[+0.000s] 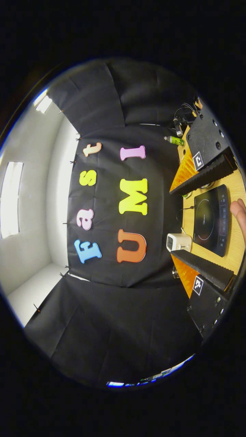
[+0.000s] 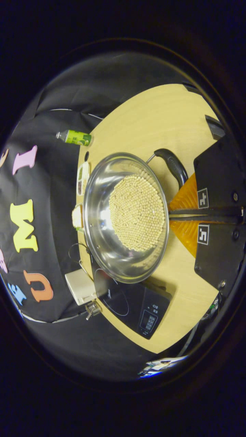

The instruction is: First push the handle of the pot to place it horizontally, then grasp the pot with both hands and set it on the induction cooktop.

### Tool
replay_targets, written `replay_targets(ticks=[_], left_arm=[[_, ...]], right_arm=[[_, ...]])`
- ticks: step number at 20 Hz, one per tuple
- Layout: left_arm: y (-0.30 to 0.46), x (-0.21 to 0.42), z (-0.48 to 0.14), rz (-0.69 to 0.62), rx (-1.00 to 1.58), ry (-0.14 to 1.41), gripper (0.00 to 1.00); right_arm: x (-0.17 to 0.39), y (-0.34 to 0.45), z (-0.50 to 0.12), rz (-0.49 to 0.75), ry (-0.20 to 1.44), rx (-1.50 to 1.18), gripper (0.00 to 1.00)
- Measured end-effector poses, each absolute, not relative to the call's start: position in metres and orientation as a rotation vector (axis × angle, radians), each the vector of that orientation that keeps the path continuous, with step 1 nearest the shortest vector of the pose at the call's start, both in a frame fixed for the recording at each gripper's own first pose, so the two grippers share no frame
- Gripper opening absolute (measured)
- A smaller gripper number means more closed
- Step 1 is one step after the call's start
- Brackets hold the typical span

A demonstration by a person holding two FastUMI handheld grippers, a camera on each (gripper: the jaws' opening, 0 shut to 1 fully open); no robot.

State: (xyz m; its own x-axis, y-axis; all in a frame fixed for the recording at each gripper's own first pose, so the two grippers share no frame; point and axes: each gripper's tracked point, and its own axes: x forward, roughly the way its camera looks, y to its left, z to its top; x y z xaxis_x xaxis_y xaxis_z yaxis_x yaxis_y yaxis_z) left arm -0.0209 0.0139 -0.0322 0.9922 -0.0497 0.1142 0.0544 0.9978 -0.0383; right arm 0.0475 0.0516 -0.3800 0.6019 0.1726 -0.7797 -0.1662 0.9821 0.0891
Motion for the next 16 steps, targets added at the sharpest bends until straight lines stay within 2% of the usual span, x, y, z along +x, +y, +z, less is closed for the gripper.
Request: replay_targets(ticks=[3, 4, 11, 12, 13, 16], left_arm=[[0.012, -0.02, -0.033, -0.055, -0.046, -0.104, 0.95], [0.009, -0.019, -0.034, -0.065, -0.046, -0.1, 0.94], [-0.016, 0.0, -0.058, -0.113, -0.03, -0.06, 0.95], [-0.02, 0.005, -0.061, -0.121, -0.04, -0.054, 0.95], [-0.025, 0.01, -0.063, -0.13, -0.056, -0.048, 0.95], [-0.035, 0.028, -0.067, -0.15, -0.097, -0.018, 0.95]], right_arm=[[0.054, 0.036, -0.381, 0.187, 0.896, 0.036, 0.01], [0.056, 0.03, -0.382, 0.177, 0.896, 0.044, 0.04], [0.084, -0.011, -0.386, 0.117, 0.873, 0.055, 0.04], [0.088, -0.016, -0.387, 0.111, 0.871, 0.058, 0.0], [0.091, -0.019, -0.387, 0.107, 0.875, 0.076, 0.04], [0.103, -0.029, -0.389, 0.099, 0.875, 0.091, 0.04]])
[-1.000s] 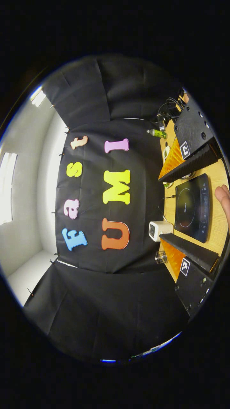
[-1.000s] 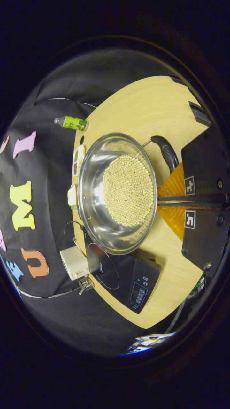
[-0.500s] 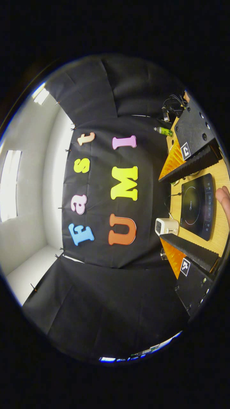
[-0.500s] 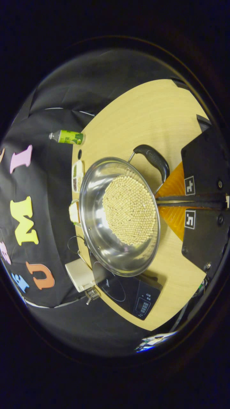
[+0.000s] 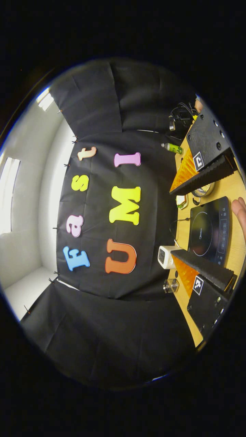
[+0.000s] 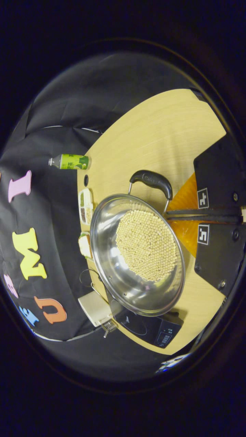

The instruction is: First push the handle of the pot to place it horizontally, then grasp the pot with both hands and set it on the induction cooktop.

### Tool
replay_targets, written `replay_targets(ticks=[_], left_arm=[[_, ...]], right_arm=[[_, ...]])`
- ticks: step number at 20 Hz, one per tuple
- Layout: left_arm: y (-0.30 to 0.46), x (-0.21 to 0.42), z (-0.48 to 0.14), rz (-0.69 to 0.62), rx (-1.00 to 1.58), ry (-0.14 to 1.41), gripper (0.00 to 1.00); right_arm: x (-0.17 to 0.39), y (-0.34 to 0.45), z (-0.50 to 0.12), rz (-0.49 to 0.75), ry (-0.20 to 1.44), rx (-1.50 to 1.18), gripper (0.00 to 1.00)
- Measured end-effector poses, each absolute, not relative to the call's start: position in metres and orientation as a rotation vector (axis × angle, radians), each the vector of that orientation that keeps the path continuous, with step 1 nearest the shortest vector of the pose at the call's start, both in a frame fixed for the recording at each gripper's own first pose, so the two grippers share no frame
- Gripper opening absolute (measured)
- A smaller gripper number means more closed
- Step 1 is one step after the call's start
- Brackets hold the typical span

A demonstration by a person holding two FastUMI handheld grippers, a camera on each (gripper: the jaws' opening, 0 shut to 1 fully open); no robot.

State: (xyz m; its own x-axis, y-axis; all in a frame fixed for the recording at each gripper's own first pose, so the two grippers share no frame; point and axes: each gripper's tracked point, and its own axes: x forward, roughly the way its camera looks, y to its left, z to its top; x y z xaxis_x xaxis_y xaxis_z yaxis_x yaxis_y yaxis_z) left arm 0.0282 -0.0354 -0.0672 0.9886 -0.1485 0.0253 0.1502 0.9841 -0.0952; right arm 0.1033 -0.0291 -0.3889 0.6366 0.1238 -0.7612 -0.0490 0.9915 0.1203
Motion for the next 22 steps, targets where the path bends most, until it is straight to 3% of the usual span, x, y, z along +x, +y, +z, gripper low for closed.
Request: replay_targets(ticks=[12, 22], left_arm=[[-0.058, 0.098, -0.075, -0.105, -0.029, 0.004, 0.95], [-0.096, 0.174, -0.16, -0.144, -0.057, 0.221, 0.95]], right_arm=[[0.158, -0.057, -0.398, 0.103, 0.881, 0.108, 0.01], [0.199, -0.08, -0.408, 0.079, 0.862, 0.085, 0.04]])
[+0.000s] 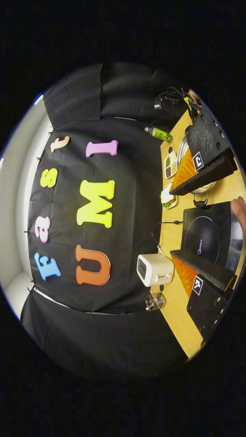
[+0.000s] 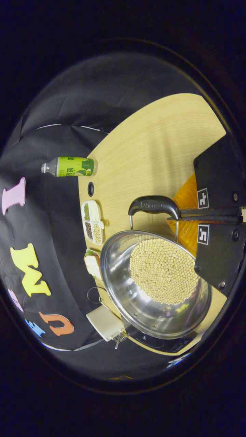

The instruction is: First push the handle of the pot to place it horizontally, then grasp the pot with both hands and set it on the induction cooktop.

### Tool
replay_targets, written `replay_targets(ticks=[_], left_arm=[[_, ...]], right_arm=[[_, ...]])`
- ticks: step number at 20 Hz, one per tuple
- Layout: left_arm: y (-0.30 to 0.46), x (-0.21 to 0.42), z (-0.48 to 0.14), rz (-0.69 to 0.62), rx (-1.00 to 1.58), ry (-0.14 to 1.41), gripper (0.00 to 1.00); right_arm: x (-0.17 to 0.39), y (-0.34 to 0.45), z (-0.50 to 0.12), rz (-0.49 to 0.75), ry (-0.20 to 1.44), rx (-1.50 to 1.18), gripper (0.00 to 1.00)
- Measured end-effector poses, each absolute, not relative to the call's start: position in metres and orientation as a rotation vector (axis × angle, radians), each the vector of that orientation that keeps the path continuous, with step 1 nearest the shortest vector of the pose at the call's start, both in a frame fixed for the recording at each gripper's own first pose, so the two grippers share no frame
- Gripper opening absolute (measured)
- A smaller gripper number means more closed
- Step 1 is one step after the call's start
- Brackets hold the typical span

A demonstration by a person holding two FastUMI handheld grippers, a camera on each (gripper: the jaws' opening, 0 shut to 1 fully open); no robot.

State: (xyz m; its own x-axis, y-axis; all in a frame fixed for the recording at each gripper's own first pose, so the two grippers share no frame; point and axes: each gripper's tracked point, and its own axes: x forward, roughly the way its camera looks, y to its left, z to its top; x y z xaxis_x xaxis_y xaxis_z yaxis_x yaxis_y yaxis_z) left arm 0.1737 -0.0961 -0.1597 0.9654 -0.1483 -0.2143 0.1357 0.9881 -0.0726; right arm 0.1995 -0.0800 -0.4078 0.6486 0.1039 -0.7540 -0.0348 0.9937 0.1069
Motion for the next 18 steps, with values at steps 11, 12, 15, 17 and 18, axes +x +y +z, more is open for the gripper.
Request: replay_targets(ticks=[11, 12, 15, 17, 18], left_arm=[[-0.135, 0.203, -0.243, -0.192, -0.038, 0.43, 0.95], [-0.14, 0.203, -0.249, -0.194, -0.039, 0.445, 0.95], [-0.155, 0.206, -0.266, -0.203, -0.037, 0.494, 0.95], [-0.165, 0.208, -0.279, -0.206, -0.022, 0.525, 0.95], [-0.169, 0.208, -0.285, -0.211, -0.014, 0.545, 0.95]], right_arm=[[0.196, -0.099, -0.34, 0.001, 0.683, -0.033, 0.74], [0.197, -0.098, -0.336, 0.004, 0.678, -0.03, 0.78], [0.203, -0.092, -0.331, 0.024, 0.678, -0.027, 0.83], [0.211, -0.088, -0.336, 0.032, 0.684, -0.044, 0.83], [0.216, -0.085, -0.34, 0.038, 0.691, -0.047, 0.83]])
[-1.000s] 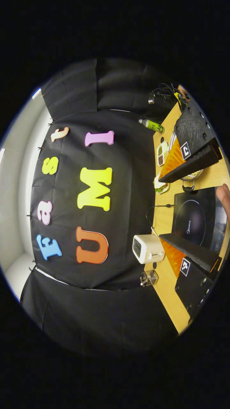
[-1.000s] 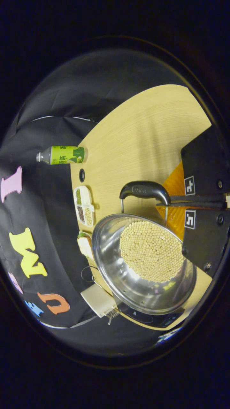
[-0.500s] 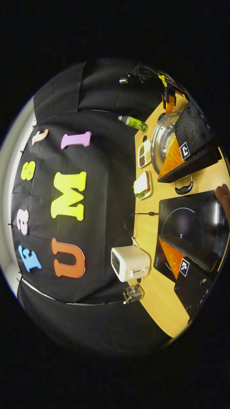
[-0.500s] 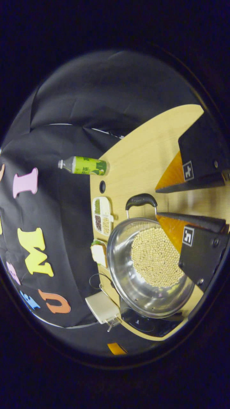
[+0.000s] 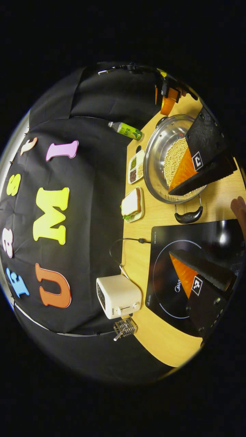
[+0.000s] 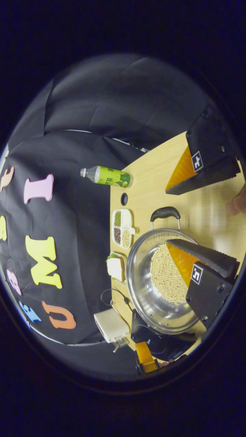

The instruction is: First push the handle of the pot to place it horizontally, then grasp the pot with both hands and set it on the induction cooktop.

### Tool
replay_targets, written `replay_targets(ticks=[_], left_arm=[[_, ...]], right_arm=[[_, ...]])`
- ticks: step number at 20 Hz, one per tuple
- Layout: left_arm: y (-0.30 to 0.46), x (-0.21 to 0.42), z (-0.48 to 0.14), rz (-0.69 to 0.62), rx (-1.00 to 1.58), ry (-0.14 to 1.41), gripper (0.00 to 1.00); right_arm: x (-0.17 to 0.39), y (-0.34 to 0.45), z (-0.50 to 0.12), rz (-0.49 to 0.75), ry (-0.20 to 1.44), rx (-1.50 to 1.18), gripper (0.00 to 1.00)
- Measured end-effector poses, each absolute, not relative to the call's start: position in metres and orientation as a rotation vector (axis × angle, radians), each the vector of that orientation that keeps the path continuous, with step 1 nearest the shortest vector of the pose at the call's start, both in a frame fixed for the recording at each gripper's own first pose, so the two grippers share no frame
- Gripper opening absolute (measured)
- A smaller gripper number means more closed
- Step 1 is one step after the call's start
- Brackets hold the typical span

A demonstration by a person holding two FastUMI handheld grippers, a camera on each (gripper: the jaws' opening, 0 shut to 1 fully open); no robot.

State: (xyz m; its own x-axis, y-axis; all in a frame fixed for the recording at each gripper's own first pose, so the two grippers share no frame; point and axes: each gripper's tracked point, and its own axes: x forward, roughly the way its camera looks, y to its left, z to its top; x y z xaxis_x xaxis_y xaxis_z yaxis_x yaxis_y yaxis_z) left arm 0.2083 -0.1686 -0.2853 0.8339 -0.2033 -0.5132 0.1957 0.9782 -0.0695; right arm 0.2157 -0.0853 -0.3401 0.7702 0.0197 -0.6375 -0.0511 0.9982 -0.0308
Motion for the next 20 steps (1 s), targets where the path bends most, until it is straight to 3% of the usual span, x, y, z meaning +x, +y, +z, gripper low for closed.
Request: replay_targets(ticks=[10, 16, 17, 18, 20], left_arm=[[-0.191, 0.216, -0.348, -0.213, 0.012, 0.717, 0.96], [-0.183, 0.224, -0.349, -0.182, 0.027, 0.713, 0.92], [-0.184, 0.224, -0.35, -0.178, 0.017, 0.709, 0.67], [-0.184, 0.224, -0.35, -0.181, 0.012, 0.715, 0.77], [-0.187, 0.225, -0.35, -0.183, 0.005, 0.711, 0.71]], right_arm=[[0.255, -0.089, -0.394, 0.045, 0.78, -0.023, 0.83], [0.262, -0.086, -0.405, 0.066, 0.808, -0.013, 0.86], [0.26, -0.083, -0.407, 0.076, 0.821, -0.003, 0.85], [0.258, -0.079, -0.41, 0.081, 0.835, 0.015, 0.85], [0.254, -0.078, -0.41, 0.07, 0.848, 0.045, 0.71]])
